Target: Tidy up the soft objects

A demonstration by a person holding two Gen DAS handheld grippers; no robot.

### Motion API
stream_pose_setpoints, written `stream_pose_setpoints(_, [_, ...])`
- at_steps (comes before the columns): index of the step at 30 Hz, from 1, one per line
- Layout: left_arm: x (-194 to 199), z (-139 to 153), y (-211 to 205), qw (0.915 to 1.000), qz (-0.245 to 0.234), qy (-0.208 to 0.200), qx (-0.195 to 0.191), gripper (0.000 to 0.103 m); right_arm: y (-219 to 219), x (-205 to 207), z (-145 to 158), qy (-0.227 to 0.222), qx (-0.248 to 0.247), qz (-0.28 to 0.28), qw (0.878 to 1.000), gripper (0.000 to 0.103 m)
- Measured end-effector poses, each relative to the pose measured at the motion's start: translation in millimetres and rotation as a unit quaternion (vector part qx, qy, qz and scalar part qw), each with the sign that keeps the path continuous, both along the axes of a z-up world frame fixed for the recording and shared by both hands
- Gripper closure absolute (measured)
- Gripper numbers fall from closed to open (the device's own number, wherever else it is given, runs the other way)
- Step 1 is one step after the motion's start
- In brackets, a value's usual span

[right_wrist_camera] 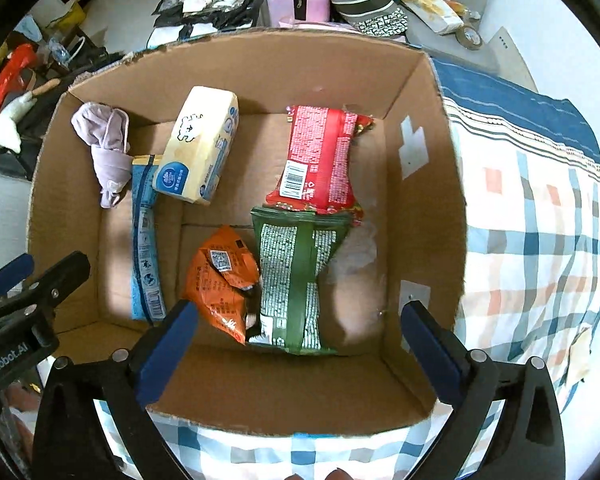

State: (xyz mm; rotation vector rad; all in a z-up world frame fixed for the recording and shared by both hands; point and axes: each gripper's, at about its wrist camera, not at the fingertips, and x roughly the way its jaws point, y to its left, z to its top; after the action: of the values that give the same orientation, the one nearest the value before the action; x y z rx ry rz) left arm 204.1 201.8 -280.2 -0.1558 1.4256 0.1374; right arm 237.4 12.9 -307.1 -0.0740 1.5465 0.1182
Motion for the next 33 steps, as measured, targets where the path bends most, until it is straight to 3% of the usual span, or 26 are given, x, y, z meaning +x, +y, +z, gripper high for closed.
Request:
stream_pose_setpoints(8, [-24, 50, -11, 0.9985, 0.003, -0.050, 0.020, 0.010, -9, -17, 35, -0.032, 0.020, -0.003, 0.999, 0.000])
stream_pose_setpoints(19, [-81, 161, -31, 0.9899, -0.003, -0.139, 0.029, 0.010, -27, -70, 145, -0.124, 0.042, 0.001, 0.991, 0.000])
stream_pose_setpoints(26, [-115, 209, -40, 0.9849, 0.000, -0.170, 0.032, 0.010, -48, -112, 222, -0.194, 0.044, -0.010, 0.980, 0.000])
stream_pose_setpoints(33, [-146, 242, -53, 0.9785, -0.011, -0.199, 0.052, 0.010, -62, -147, 270, -0.231, 0.042, -0.013, 0.972, 0.000])
